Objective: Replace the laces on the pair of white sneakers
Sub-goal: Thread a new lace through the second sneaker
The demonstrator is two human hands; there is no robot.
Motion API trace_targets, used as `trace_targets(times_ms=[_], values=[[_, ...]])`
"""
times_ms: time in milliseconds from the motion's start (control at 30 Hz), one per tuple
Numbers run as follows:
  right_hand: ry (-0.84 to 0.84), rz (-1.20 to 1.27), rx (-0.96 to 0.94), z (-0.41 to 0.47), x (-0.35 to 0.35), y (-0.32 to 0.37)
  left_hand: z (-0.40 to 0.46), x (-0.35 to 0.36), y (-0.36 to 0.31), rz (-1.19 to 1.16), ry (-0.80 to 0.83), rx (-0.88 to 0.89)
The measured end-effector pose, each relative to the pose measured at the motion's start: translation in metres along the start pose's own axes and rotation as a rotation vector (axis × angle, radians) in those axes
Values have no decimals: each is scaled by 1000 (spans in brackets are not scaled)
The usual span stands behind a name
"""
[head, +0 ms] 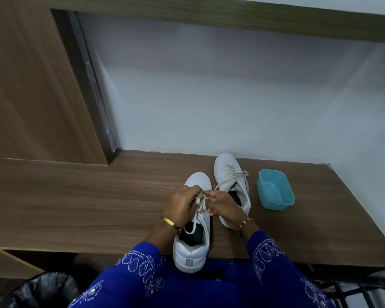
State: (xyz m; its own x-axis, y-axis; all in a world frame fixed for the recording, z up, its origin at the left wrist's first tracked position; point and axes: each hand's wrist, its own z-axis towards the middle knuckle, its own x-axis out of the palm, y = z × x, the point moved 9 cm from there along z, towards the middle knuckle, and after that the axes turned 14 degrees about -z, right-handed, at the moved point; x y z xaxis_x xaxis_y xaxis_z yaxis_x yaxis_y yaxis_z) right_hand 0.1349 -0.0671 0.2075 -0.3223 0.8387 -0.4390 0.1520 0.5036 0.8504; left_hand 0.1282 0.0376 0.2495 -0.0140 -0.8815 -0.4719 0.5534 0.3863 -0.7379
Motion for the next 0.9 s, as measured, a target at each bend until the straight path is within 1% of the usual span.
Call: trace_targets(times_ms=[100,300,533,633,767,900], values=[[5,-8,-2,1,2,-3,-1,-4,4,-36,-52,-12],[-67,-72,-15,5,-3,-3,-3,-11,6,-88,-112,-3],[-266,-340,-141,7,-23,11,-6,-14,18,-41,-135,-18],[-300,-431,-118,3,-35,7,-13,-19,27,-72,-135,-76],[-322,-617,-94,-1,-47,4,-25,-28,43,-80,-135,-186],[-352,-680,-77,-5,-49,0,-26,-30,54,-138,-131,-324]])
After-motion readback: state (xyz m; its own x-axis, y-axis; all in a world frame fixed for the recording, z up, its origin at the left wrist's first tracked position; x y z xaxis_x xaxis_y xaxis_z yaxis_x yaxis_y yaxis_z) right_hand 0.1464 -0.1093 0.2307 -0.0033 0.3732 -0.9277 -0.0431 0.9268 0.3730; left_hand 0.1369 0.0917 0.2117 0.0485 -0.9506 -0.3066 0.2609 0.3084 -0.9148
